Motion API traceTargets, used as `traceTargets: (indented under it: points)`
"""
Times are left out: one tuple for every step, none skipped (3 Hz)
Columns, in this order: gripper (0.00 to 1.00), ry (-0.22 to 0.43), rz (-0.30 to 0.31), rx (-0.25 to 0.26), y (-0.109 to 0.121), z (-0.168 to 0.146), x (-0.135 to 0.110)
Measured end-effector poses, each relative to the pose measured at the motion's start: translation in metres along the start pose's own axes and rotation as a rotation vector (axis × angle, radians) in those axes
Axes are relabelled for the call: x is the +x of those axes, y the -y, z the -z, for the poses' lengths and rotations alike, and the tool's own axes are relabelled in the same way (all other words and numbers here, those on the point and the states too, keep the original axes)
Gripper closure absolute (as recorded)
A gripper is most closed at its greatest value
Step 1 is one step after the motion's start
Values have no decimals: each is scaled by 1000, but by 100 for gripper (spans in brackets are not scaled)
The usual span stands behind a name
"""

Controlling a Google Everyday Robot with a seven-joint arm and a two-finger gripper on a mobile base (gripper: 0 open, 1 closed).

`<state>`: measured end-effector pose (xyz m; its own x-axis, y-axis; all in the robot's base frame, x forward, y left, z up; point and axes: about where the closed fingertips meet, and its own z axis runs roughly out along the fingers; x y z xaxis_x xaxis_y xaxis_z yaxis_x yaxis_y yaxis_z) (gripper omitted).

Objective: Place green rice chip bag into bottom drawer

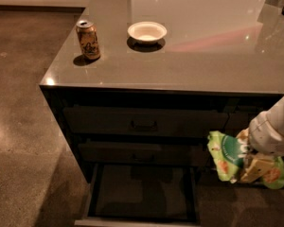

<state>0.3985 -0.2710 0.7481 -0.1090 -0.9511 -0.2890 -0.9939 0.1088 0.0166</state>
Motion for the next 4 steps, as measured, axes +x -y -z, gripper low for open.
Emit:
traceTargets:
  points:
    - [100,155,-7,-100,2,-70,-1]
    - [100,353,5,-159,-4,-136,-13]
    - [100,383,8,-183,-7,-152,-14]
    - [100,382,8,-182,-7,-151,-14]
